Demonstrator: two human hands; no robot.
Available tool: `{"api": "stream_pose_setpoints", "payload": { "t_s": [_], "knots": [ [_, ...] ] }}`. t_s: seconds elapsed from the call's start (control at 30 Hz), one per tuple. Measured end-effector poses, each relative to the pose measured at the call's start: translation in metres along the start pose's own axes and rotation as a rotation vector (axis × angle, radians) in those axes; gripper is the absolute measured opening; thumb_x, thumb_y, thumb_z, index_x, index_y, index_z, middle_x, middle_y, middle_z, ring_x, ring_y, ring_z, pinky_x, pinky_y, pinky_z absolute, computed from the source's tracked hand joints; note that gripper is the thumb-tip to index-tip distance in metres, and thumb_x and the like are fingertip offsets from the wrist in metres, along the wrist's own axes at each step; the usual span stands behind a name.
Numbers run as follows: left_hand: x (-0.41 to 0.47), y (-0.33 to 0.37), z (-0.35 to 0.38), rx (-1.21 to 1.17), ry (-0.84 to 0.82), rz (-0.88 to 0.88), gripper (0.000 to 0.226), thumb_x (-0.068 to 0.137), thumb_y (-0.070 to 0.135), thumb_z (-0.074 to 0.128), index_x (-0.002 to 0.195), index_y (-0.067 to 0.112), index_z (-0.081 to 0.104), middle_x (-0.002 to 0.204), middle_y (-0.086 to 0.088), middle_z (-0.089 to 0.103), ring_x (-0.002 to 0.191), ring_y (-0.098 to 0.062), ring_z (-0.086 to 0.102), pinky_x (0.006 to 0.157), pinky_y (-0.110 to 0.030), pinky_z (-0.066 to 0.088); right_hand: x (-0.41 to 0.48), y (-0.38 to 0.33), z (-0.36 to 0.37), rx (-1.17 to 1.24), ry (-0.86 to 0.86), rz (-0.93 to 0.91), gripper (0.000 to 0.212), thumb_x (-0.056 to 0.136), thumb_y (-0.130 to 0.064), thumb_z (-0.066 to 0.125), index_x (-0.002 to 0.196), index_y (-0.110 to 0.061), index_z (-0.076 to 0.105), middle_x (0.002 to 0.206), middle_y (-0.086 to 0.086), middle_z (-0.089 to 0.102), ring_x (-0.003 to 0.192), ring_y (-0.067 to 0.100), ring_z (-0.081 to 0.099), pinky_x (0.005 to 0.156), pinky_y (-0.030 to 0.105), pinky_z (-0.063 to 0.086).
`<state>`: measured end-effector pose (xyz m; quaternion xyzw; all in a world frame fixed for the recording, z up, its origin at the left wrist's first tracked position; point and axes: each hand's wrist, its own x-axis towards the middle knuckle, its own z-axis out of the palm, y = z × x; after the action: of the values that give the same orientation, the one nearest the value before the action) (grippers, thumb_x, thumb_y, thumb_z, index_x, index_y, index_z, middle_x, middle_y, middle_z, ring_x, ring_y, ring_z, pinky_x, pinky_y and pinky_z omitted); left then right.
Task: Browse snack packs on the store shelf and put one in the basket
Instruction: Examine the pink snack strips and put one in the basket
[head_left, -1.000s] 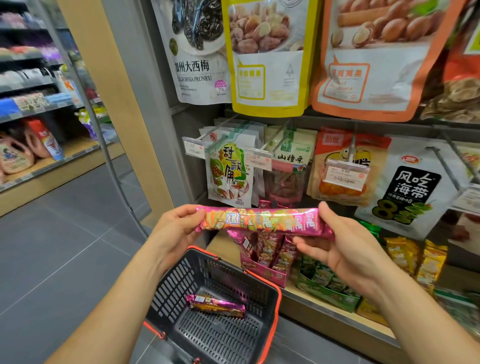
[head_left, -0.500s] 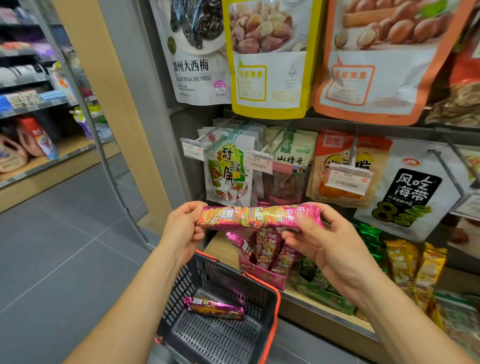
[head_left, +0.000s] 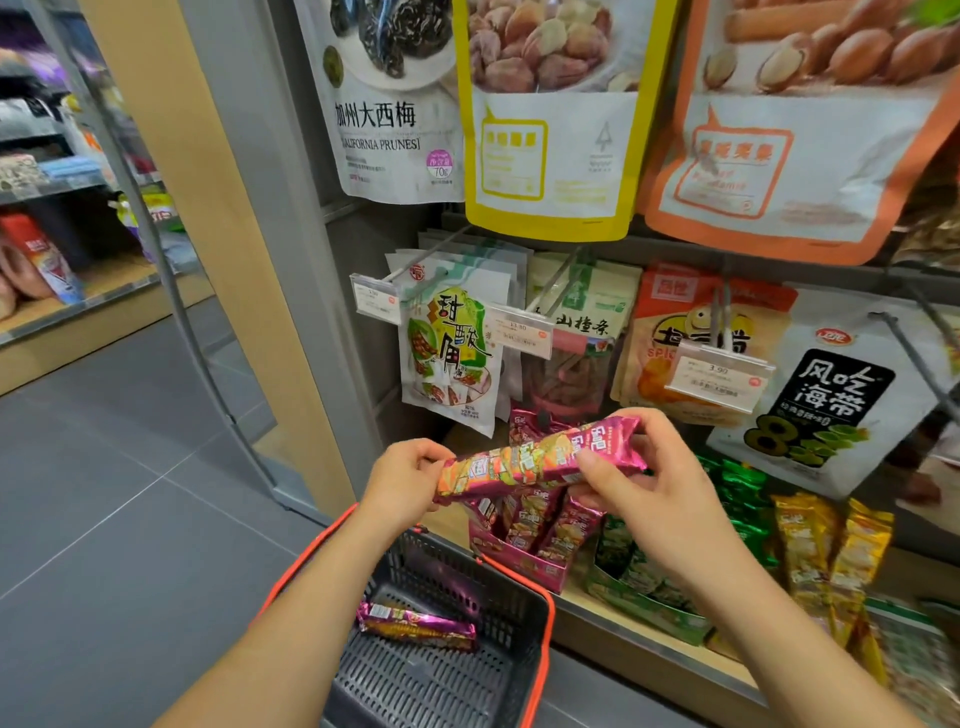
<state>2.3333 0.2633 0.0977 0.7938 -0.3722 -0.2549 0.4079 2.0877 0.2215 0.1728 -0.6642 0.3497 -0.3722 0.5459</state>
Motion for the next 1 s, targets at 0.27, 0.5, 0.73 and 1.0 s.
{"api": "stream_pose_setpoints", "payload": {
  "t_s": [0.27, 0.5, 0.73, 1.0],
  "knots": [
    [0.017, -0.014, 0.019, 0.48, -0.122, 0.199, 0.075, 0.082, 0.002, 0.06, 0.147, 0.032, 0.035, 0.148, -0.001, 0.039, 0.133, -0.029, 0.038, 0.107, -0.037, 0.038, 0.003, -0.006, 0.01, -0.675, 0.062, -0.403, 0.037, 0.086, -0.034, 0.068, 0.118, -0.032, 0.049, 0.102, -0.018, 0.054, 0.091, 0.0, 0.052, 0.077, 0.01, 0.042],
    [0.017, -0.02, 0.047, 0.574, -0.263, 0.196, 0.047, 0.085, 0.025, 0.072, 0.13, 0.032, 0.058, 0.128, -0.001, 0.055, 0.109, -0.019, 0.06, 0.097, -0.032, 0.048, 0.019, -0.012, 0.013, -0.834, 0.033, -0.411, 0.037, 0.09, -0.028, 0.064, 0.125, -0.027, 0.052, 0.111, -0.011, 0.043, 0.087, 0.006, 0.052, 0.074, 0.018, 0.043],
    [0.012, -0.007, 0.05, 0.599, -0.112, 0.394, 0.041, 0.086, 0.039, 0.066, 0.126, 0.031, 0.06, 0.112, -0.002, 0.057, 0.102, -0.024, 0.06, 0.087, -0.031, 0.047, 0.047, -0.007, 0.033, -0.924, -0.001, -0.411, 0.048, 0.091, -0.012, 0.063, 0.134, -0.023, 0.047, 0.115, 0.0, 0.051, 0.093, 0.027, 0.06, 0.077, 0.04, 0.053],
    [0.01, -0.018, 0.05, 0.496, -0.108, 0.311, 0.037, 0.077, 0.041, 0.073, 0.106, 0.022, 0.061, 0.1, 0.003, 0.066, 0.093, -0.018, 0.062, 0.078, -0.033, 0.053, 0.079, 0.018, 0.057, -0.91, 0.022, -0.354, 0.03, 0.087, -0.018, 0.07, 0.108, -0.021, 0.047, 0.098, 0.001, 0.066, 0.088, 0.025, 0.065, 0.074, 0.039, 0.054]
  ]
}}
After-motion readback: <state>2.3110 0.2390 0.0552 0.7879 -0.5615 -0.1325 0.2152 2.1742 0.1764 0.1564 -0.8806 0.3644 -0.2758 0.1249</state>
